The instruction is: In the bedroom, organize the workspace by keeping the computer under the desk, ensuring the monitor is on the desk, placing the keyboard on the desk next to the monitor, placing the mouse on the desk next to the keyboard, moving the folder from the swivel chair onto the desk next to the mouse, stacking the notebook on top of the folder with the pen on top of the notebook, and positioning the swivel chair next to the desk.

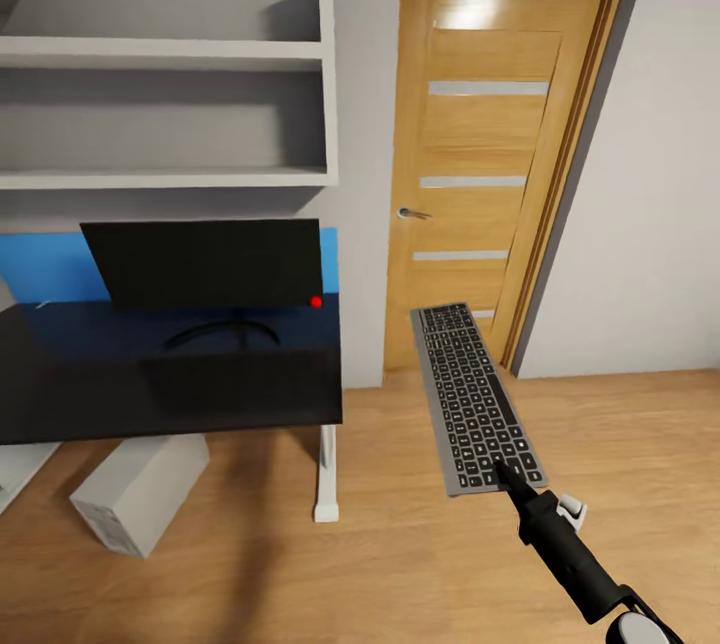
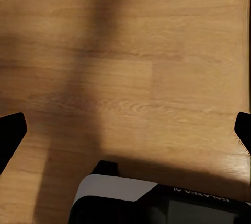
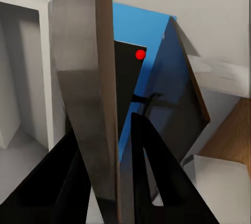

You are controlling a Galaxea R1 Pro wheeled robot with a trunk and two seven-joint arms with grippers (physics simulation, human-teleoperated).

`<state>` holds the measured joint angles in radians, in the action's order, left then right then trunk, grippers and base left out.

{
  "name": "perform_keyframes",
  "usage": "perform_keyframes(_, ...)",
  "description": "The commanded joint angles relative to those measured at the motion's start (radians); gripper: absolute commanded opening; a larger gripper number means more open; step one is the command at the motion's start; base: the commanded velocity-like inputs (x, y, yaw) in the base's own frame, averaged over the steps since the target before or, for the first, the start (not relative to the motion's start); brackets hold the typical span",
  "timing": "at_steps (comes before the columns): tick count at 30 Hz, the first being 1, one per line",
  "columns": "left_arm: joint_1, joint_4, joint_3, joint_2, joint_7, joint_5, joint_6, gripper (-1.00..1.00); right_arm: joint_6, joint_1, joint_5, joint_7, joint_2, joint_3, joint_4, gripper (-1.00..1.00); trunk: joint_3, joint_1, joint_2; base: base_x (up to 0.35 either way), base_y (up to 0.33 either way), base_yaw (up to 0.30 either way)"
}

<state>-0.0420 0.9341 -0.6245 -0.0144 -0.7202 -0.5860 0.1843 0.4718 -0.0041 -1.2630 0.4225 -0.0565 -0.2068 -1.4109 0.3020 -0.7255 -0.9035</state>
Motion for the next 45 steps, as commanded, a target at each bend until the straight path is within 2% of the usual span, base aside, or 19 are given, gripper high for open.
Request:
perform_keyframes(1,-0.001,0.001,-0.003,0.001,-0.007,-0.003,0.004,1.0,0.009,0.0,-0.01,-0.001,0.0,-0.002,0.0,-1.0,0.001,-0.001,-0.001,0.304,0.07,-0.262)
perform_keyframes(11,-0.001,0.0,-0.003,0.001,-0.007,-0.003,0.005,1.0,0.009,0.0,-0.01,-0.001,0.0,-0.017,0.0,-1.0,0.001,-0.001,-0.001,0.257,0.181,-0.262)
perform_keyframes(21,-0.001,-0.007,-0.003,0.001,-0.007,-0.004,0.005,1.0,0.008,0.0,-0.01,-0.001,0.0,-0.017,-0.001,-1.0,0.001,-0.001,-0.001,0.036,0.291,-0.262)
perform_keyframes(22,-0.001,-0.039,-0.003,0.0,-0.007,-0.002,0.005,1.0,0.009,0.0,-0.01,-0.001,0.0,-0.017,-0.001,-1.0,0.001,-0.001,-0.001,0.118,0.171,-0.247)
perform_keyframes(25,-0.001,-0.052,-0.004,-0.001,-0.007,-0.001,0.005,1.0,0.008,0.0,-0.01,0.0,0.0,-0.018,-0.001,-1.0,0.001,-0.001,-0.001,0.176,0.165,-0.243)
perform_keyframes(35,-0.001,-0.058,0.0,0.0,-0.007,0.0,0.004,1.0,0.008,0.0,-0.009,0.0,0.0,-0.022,0.012,-1.0,0.001,-0.001,-0.001,0.084,0.13,-0.235)
perform_keyframes(45,-0.001,-0.058,0.002,0.001,-0.007,-0.003,0.004,1.0,0.008,0.0,-0.005,-0.002,0.0,-0.02,0.028,-1.0,0.001,-0.001,-0.001,0.001,0.305,-0.051)
